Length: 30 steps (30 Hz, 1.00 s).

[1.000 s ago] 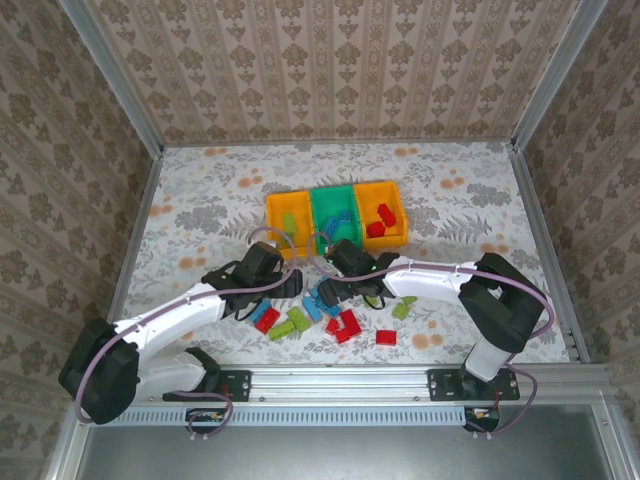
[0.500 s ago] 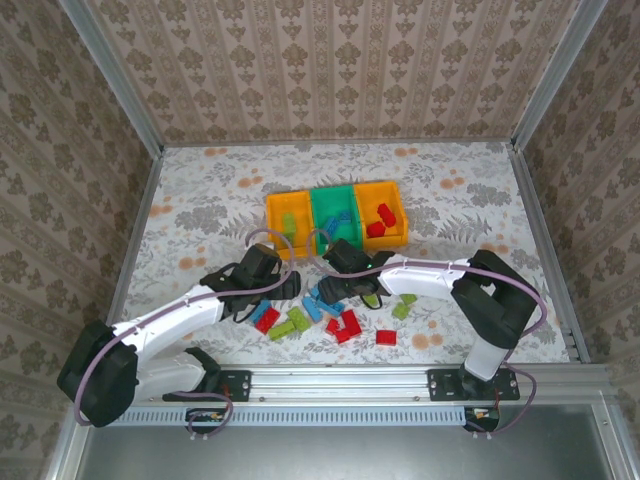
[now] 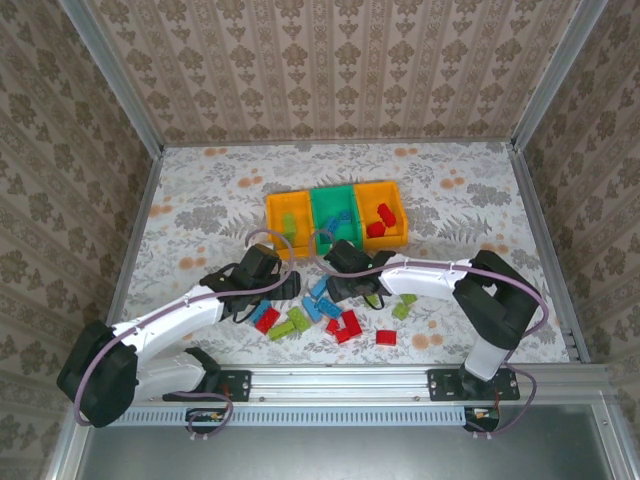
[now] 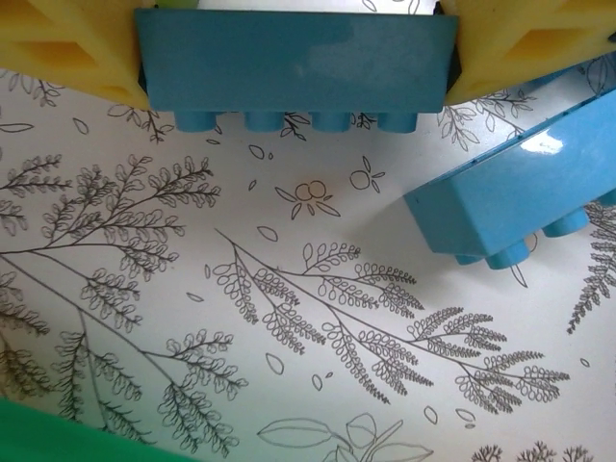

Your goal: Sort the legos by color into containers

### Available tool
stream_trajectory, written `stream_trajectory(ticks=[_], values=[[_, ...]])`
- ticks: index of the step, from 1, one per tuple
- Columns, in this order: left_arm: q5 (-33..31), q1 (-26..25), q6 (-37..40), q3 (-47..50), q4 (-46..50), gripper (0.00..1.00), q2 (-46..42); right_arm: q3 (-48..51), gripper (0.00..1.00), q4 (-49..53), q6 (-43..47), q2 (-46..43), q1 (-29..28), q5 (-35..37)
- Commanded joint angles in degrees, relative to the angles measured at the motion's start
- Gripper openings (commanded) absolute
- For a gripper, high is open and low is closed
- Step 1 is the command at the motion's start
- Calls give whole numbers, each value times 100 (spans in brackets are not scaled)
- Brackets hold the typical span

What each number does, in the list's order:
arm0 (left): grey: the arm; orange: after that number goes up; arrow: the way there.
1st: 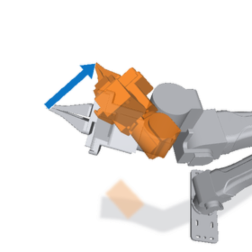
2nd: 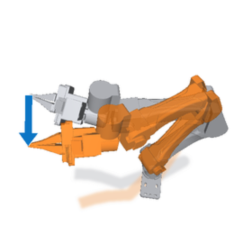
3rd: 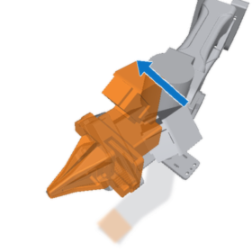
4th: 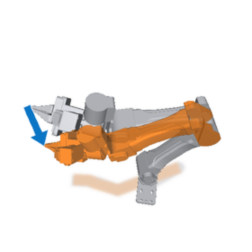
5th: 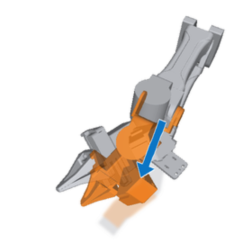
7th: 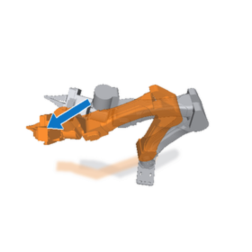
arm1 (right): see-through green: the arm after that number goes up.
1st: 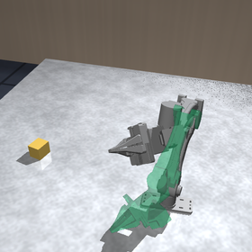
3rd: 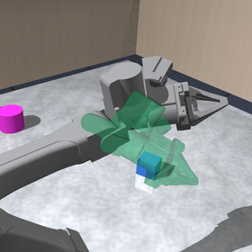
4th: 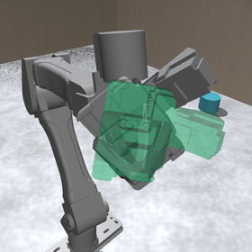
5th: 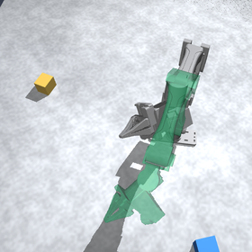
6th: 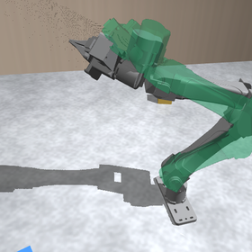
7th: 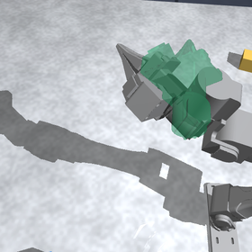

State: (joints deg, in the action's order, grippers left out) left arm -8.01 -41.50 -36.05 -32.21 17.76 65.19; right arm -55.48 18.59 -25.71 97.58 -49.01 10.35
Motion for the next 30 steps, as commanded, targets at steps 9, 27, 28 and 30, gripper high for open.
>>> stream_trajectory(ticks=[9,27,28,30], values=[[-95,29,-31,57,66,100,-99,-631,67,214,122,-808,371,162],[240,-251,409,9,-307,100,41,-3261,72,736,150,1453,1376,207],[260,-284,473,-23,-332,100,78,-3282,74,732,113,1493,1393,194],[296,-339,599,-97,-334,100,163,-3331,78,725,99,1535,1395,179]])
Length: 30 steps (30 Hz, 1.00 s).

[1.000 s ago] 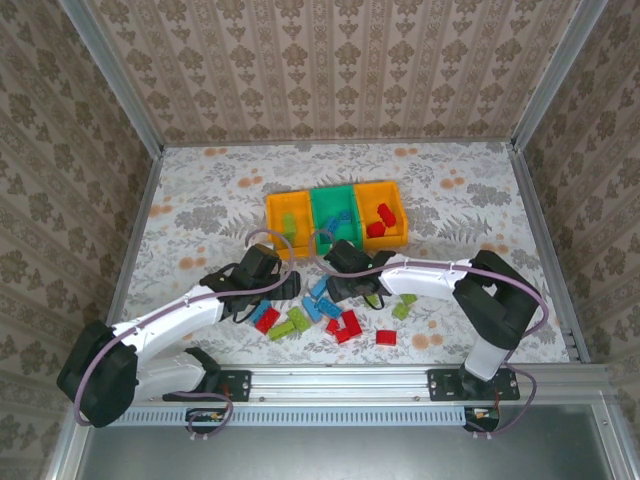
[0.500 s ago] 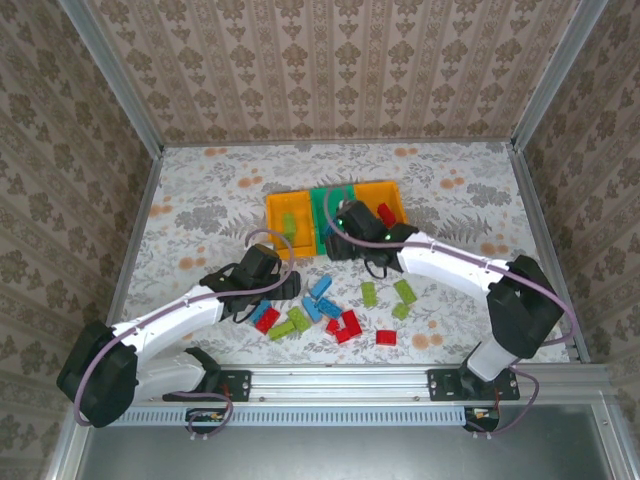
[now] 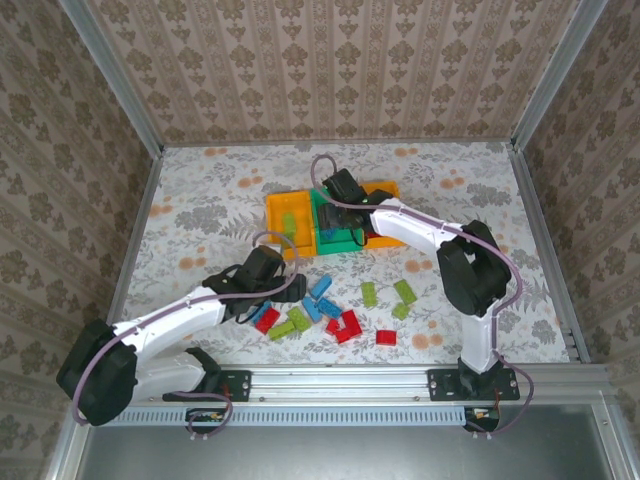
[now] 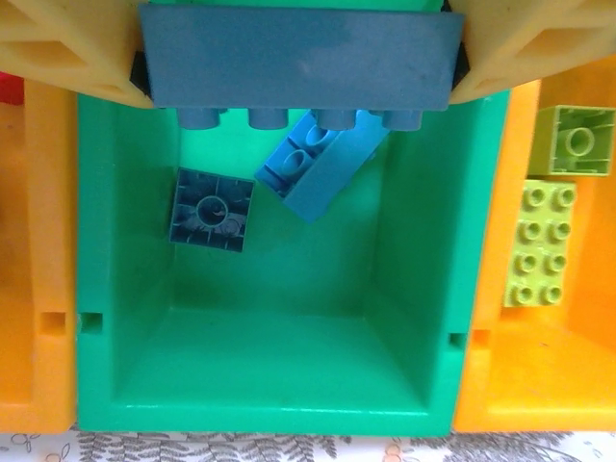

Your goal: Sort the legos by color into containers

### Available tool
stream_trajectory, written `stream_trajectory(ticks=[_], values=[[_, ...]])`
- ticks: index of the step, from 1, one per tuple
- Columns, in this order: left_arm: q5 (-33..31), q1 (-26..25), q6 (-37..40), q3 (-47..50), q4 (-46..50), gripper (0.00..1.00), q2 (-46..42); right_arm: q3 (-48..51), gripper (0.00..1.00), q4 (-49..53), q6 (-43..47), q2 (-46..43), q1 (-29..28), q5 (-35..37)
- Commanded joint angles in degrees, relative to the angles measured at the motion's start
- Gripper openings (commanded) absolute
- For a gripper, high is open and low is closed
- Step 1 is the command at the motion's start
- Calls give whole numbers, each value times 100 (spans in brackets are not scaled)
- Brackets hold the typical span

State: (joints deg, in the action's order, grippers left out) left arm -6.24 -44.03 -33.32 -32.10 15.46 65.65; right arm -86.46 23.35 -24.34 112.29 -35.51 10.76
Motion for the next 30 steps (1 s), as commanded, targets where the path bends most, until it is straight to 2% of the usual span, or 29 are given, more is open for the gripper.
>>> stream_trajectory(ticks=[1,8,13,18,30], values=[[130,-120,379,-143,-101,100,162,-249,80,265,-41,80,43,141],[150,-371,782,-499,-158,99,585,-204,84,375,-144,-136,37,98],[281,-505,1109,-889,-219,98,962,403,84,40,-301,-854,26,-39],[484,-657,1608,-1318,-167,95,1504,1159,87,-10,-301,-1653,48,189],[497,-685,1595,-1995,195,77,2711,2823,89,57,-449,-3219,305,639]])
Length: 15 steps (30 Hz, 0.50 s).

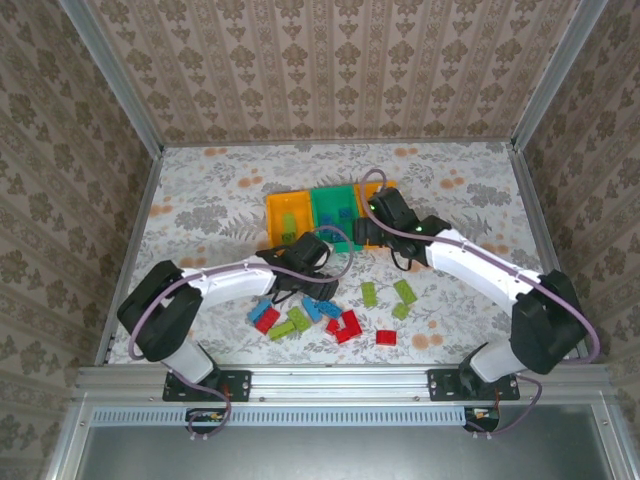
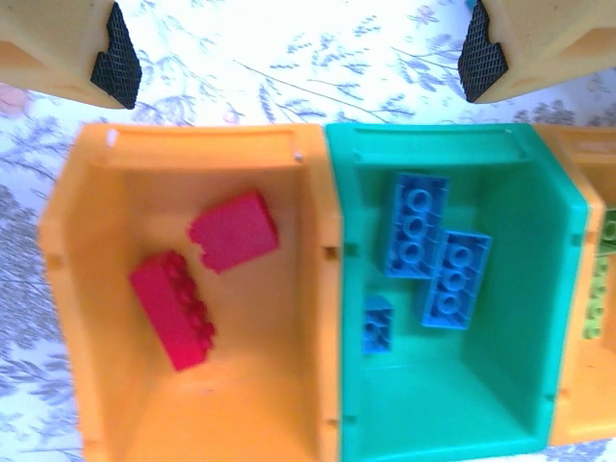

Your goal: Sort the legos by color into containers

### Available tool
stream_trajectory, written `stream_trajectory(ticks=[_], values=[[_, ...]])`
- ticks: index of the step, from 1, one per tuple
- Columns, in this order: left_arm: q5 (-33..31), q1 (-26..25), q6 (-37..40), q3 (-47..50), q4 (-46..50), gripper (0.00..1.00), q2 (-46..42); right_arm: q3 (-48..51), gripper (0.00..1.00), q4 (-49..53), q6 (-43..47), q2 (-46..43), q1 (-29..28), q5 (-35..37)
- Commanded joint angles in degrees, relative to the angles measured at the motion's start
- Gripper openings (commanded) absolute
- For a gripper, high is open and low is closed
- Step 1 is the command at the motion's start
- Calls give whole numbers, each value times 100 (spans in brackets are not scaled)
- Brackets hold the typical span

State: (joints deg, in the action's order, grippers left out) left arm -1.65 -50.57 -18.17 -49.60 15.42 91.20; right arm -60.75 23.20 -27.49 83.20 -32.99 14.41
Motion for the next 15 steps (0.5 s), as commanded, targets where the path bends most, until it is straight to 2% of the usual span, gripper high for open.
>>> stream_trajectory(ticks=[1,5,10,15], values=[[59,-27,88,-304,220,76,233,341,89,87,-143,-538,65,293],[113,-31,112,-505,295,70,531,710,90,117,-212,-926,150,365],[127,-3,62,-651,304,43,721,1008,90,173,-252,-1211,189,388],[196,24,45,-777,330,32,812,1195,91,316,-248,-1338,210,530]])
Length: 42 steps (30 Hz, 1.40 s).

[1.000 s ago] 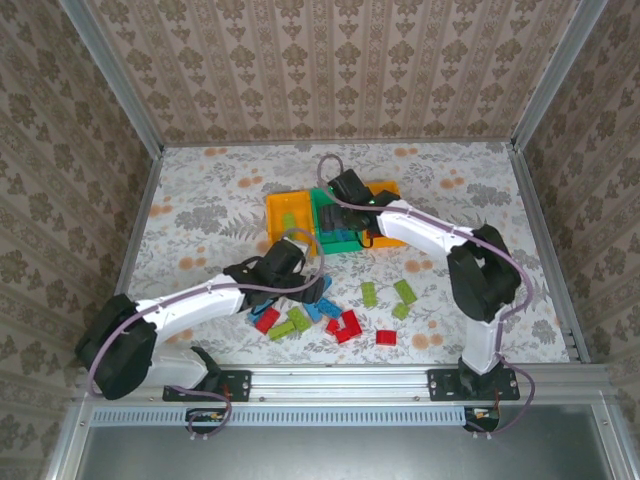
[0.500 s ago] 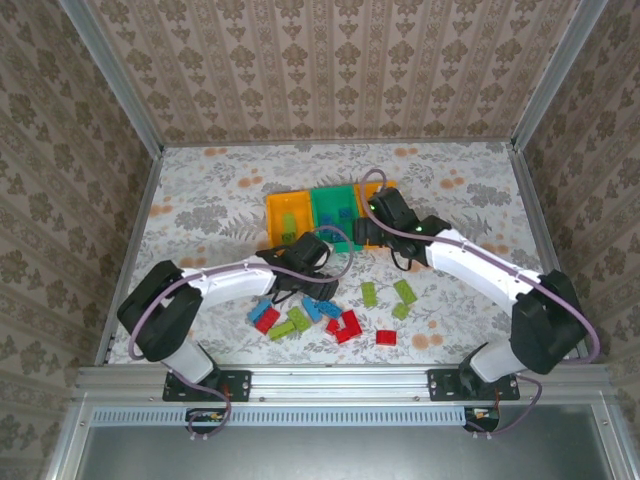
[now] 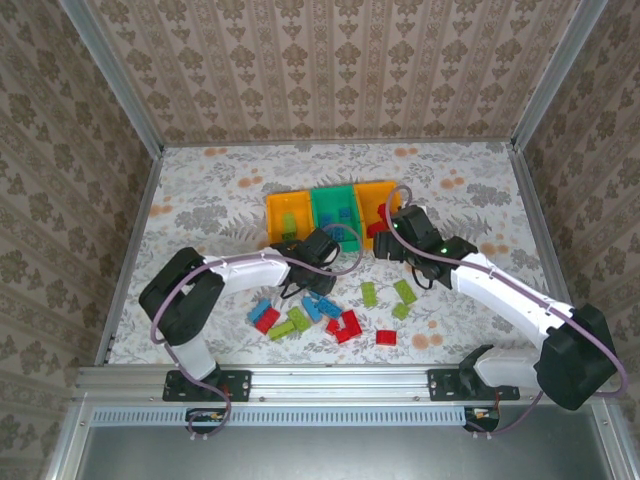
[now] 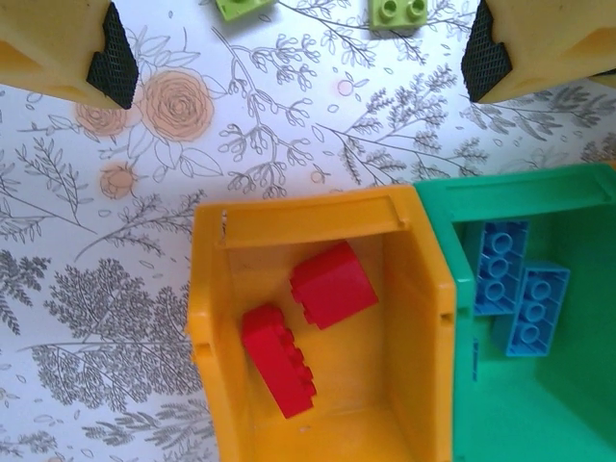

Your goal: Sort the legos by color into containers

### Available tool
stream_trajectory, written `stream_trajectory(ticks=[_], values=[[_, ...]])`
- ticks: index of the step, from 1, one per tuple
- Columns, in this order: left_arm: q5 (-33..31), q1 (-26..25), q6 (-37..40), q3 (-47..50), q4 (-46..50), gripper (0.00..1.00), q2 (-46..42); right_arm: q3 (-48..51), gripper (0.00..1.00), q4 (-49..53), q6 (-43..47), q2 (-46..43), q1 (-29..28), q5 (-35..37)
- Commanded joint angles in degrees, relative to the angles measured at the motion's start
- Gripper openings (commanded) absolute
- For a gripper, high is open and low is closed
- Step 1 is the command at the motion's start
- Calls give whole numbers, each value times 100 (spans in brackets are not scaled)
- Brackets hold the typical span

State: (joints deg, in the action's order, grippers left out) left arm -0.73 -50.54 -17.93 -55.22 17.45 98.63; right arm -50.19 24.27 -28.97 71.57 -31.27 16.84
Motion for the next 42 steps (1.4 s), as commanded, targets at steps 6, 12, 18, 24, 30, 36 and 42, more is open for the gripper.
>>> stream_trajectory(ticks=[6,12,18,24,30,36,42], values=[[104,40,-39,-615,315,27,-314,452,91,168,-224,-398,59,290],[-14,292,170,-1471,329,28,-547,912,90,-202,-396,-469,38,-230],[288,770,81,-2341,395,29,273,1318,89,-177,-831,-489,-82,-295],[418,1048,-91,-3032,322,29,1091,1557,86,-337,-774,-697,-264,-652],[387,1203,-287,-3528,193,32,1613,1282,85,-135,-644,-503,-890,-444],[404,1200,-351,-3694,212,48,1707,996,83,-142,-666,164,-1182,-427],[364,1186,-592,-2837,-388,77,1016,514,79,-120,-637,1011,-1506,-350]])
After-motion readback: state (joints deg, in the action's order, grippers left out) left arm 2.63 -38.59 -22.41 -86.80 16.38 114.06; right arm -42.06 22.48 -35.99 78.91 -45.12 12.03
